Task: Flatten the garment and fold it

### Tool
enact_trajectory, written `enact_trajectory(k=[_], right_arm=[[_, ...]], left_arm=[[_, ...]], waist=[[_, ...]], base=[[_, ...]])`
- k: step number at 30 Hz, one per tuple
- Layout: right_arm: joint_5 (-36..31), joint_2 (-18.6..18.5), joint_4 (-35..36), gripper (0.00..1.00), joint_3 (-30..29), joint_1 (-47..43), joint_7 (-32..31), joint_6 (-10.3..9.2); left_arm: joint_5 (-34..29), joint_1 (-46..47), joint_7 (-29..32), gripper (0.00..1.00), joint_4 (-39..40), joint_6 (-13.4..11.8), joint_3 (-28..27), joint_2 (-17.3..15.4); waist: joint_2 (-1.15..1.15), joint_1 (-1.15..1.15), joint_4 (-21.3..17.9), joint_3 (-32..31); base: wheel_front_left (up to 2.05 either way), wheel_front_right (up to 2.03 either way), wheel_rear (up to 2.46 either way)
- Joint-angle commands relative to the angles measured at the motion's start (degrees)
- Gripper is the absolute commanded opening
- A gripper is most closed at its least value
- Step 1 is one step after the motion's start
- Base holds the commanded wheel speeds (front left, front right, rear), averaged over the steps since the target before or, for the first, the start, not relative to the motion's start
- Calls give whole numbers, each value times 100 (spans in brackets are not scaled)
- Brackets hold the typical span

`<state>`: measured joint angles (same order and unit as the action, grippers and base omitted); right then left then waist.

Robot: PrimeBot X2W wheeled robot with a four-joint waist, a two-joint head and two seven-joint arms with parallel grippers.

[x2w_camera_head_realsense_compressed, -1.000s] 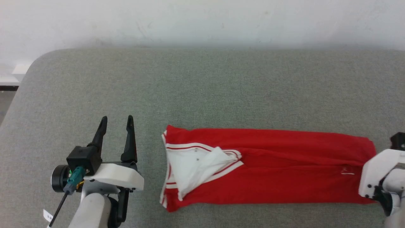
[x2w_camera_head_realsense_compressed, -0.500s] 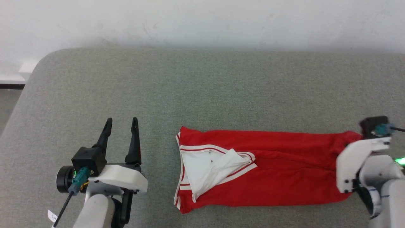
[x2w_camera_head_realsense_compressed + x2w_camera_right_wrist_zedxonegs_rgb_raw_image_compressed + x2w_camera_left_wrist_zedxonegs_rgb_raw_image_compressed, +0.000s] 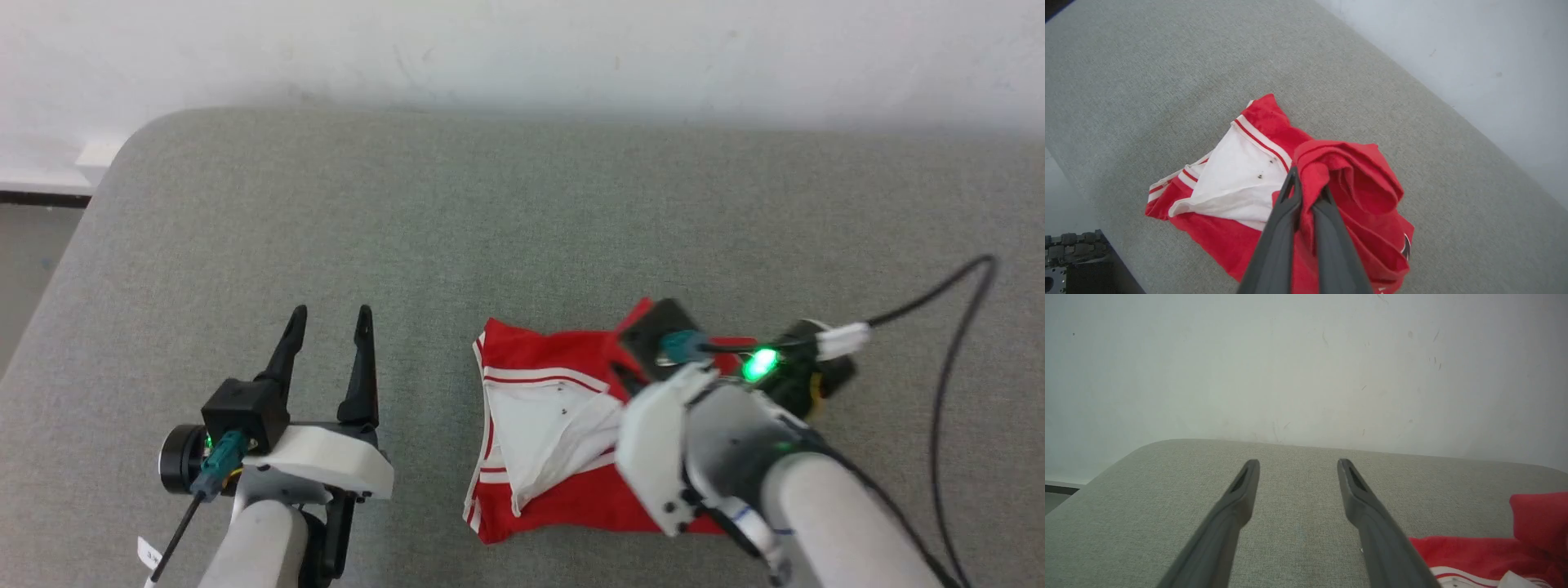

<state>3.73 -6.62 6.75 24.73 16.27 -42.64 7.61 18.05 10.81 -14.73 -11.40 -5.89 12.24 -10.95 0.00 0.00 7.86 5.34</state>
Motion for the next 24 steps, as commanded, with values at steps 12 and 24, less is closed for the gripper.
enact_trajectory(k=[12, 24], right_arm=[[963, 370, -2482, 0, 1590, 1337, 953, -12], [2333, 373, -2633, 100, 1792, 1534, 2140, -12]], left_arm=[[-56, 276, -27, 100, -79, 90, 93, 114], [-70, 251, -27, 100, -205, 90, 54, 124]], waist=[[0, 0, 268, 449], [0, 0, 95, 285]], base=[[0, 0, 0], [0, 0, 0]])
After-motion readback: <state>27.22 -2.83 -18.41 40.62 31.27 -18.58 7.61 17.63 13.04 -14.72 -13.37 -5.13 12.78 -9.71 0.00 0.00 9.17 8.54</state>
